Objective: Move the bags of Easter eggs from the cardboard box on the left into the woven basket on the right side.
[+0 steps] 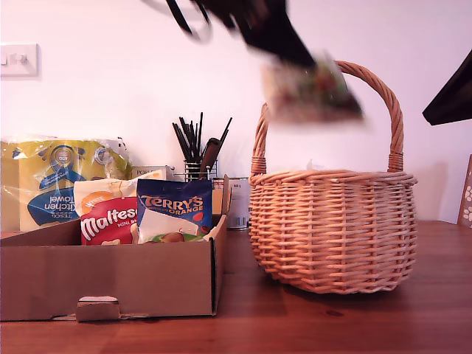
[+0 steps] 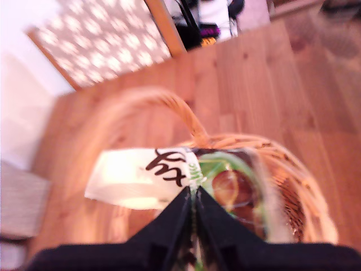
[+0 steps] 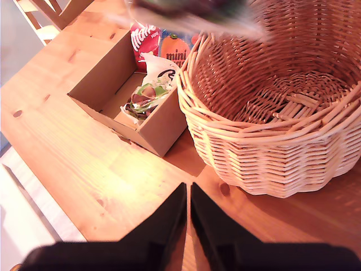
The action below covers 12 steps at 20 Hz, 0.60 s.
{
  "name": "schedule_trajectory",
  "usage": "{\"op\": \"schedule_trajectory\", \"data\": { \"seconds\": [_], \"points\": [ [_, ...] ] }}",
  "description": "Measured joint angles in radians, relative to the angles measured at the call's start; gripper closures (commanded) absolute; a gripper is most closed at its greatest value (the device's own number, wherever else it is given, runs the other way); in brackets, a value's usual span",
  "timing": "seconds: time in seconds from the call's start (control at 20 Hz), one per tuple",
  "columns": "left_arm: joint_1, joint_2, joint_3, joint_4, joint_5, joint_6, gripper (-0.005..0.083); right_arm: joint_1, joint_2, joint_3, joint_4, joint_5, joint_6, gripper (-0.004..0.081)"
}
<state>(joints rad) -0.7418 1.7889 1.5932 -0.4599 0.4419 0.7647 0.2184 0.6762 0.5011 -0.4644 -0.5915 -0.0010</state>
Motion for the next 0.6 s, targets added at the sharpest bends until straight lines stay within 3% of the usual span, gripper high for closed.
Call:
{"op": "schedule_trajectory", "data": {
  "seconds": [0.5,0.6],
  "points": [
    [-0.037,0.068,0.0,0.061,-0.048,0.0,0.0797,0.0,0.0,0.0,0.003,0.0,0.0,0.0782],
    [-0.037,0.068,0.0,0.064,-0.063,0.0,0.0744,0.0,0.0,0.0,0.004,0.0,0.0,0.0782]
  ]
}}
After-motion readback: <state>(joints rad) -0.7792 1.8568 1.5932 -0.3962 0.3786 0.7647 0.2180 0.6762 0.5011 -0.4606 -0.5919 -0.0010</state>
